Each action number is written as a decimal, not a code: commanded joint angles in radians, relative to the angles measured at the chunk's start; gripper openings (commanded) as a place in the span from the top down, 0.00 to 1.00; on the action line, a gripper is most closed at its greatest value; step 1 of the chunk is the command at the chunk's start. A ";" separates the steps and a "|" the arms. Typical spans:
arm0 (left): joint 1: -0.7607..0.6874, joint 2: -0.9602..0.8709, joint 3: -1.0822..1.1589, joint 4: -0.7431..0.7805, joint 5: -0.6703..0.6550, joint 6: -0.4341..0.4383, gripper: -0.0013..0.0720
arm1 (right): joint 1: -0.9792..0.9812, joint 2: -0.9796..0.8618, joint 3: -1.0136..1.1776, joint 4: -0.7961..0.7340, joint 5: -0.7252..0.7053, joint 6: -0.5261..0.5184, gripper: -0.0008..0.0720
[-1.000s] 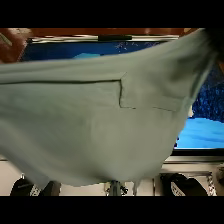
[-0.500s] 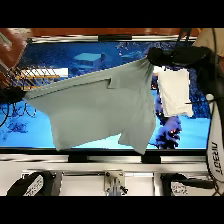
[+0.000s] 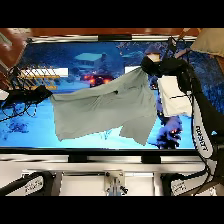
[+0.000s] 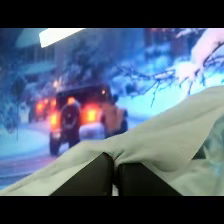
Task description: Fold the shirts.
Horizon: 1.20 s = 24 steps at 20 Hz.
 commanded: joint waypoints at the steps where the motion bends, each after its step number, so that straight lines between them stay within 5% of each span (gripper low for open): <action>1: 0.044 -0.020 0.047 -0.013 -0.158 0.000 0.28 | -0.028 0.026 0.001 -0.002 -0.118 0.000 0.22; 3: 0.136 -0.019 0.109 -0.002 -0.359 0.000 0.28 | -0.085 0.080 0.001 -0.060 -0.243 -0.029 0.17; 5: 0.231 -0.016 0.130 -0.002 -0.569 -0.004 0.04 | -0.154 0.126 0.001 -0.161 -0.426 -0.036 0.17; 8: 0.300 0.023 0.037 0.107 -0.742 -0.003 0.00 | -0.239 0.140 -0.008 -0.248 -0.739 -0.112 0.17; 11: 0.310 0.126 -0.216 0.140 -0.689 0.008 0.00 | -0.296 0.140 -0.076 -0.200 -0.907 -0.156 0.17; 16: 0.305 0.187 -0.520 -0.005 -0.513 0.089 0.00 | -0.299 0.139 -0.123 -0.169 -0.850 -0.154 0.17; 24: 0.170 0.166 -0.576 -0.129 -0.286 0.090 0.02 | -0.299 0.139 -0.123 -0.193 -0.814 -0.150 0.17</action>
